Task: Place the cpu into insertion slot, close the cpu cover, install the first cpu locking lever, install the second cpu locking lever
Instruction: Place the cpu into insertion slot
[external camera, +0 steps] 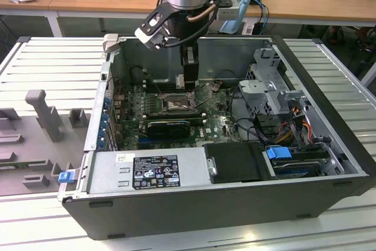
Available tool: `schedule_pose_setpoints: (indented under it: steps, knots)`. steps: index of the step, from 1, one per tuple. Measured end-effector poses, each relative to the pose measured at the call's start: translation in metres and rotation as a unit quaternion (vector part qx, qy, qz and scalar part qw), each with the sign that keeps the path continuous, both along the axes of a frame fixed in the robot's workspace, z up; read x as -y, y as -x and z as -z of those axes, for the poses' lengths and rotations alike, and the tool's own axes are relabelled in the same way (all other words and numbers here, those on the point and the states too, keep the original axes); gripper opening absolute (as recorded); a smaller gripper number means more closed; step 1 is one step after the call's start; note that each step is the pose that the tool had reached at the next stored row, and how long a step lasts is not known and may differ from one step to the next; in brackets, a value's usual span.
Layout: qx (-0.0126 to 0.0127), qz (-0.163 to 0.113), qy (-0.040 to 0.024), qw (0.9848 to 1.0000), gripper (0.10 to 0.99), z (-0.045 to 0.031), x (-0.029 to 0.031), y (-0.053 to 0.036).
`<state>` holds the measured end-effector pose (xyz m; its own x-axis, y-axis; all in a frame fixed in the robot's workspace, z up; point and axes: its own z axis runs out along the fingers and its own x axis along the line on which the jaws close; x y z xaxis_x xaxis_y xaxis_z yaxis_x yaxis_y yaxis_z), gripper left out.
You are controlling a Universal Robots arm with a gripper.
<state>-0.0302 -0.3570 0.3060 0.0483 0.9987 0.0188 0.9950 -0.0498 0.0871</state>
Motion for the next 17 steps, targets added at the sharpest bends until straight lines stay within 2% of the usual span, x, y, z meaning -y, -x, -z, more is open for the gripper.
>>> schedule_pose_setpoints:
  steps: [17]
  knots:
    - [0.0000, 0.000, -0.0001, 1.0000, 0.529, 0.0061, 0.0000, 0.0000]
